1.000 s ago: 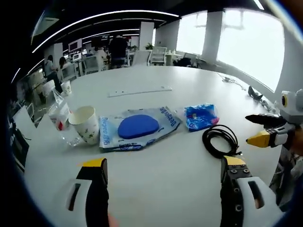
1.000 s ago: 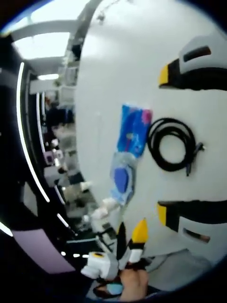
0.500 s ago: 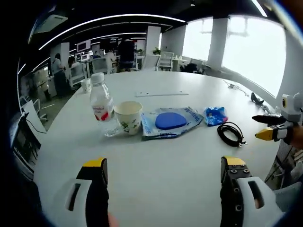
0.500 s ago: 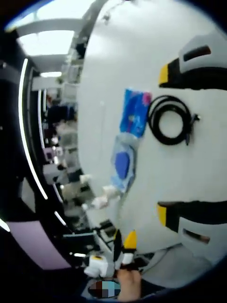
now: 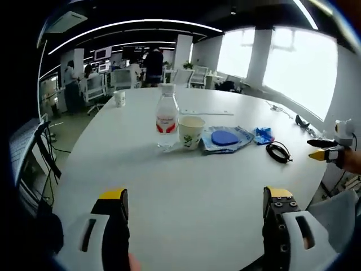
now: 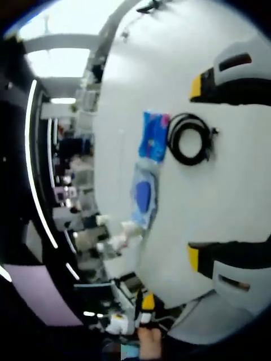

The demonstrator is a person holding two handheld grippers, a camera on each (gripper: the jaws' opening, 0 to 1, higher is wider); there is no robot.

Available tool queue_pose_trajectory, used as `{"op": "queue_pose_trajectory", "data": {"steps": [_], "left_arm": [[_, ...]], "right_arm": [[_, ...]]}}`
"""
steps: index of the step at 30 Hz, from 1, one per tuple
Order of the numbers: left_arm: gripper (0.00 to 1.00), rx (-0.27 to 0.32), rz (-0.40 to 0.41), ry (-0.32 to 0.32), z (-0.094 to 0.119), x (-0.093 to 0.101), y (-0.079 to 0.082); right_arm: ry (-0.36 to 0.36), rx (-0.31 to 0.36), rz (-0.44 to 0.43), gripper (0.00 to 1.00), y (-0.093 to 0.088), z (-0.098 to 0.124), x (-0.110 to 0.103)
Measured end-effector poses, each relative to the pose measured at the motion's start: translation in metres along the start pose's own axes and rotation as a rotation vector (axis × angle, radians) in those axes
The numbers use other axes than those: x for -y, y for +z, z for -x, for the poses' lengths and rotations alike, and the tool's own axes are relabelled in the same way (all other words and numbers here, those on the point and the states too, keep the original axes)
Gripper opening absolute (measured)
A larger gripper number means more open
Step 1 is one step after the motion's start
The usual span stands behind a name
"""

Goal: Arrange the tabletop items into an orderly group along one side of the table until the central work area is clear of visible clutter.

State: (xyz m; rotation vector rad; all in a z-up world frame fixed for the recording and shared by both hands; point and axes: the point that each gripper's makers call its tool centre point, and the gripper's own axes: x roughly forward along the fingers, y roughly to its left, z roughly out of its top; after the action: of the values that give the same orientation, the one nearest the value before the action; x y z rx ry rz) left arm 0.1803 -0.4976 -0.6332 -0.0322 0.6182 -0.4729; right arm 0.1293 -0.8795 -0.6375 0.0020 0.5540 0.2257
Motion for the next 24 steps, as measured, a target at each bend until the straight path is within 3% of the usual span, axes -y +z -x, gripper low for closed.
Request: {"op": "queue_pose_trajectory", "data": {"steps": [5,11,15,24], "left_arm": [[0.99,-0.003,0.003,-0.015,0.007,-0.008,0.001],[0.99,0.004,0.008,-0.049,0.006,0.005,0.005],[0.99,-0.003,0.045,-0.055,0.001,0.02,0.007],[0.99,-0.026,0.013,-0.062,-0.001,0.026,0.01]], "right_arm": [[-0.04,-0.019,-0.032,1.0,-0.009,0.019,0.002],[-0.052,-0.054,-0.049,1.0,-0.017,0.029,0.004],[-0.072,0.001,-0.081,1.0,-0.001,0.036,0.015],[-0.048,-0.025,-0.074,0.99,-0.003,0.03,0.016]]}}
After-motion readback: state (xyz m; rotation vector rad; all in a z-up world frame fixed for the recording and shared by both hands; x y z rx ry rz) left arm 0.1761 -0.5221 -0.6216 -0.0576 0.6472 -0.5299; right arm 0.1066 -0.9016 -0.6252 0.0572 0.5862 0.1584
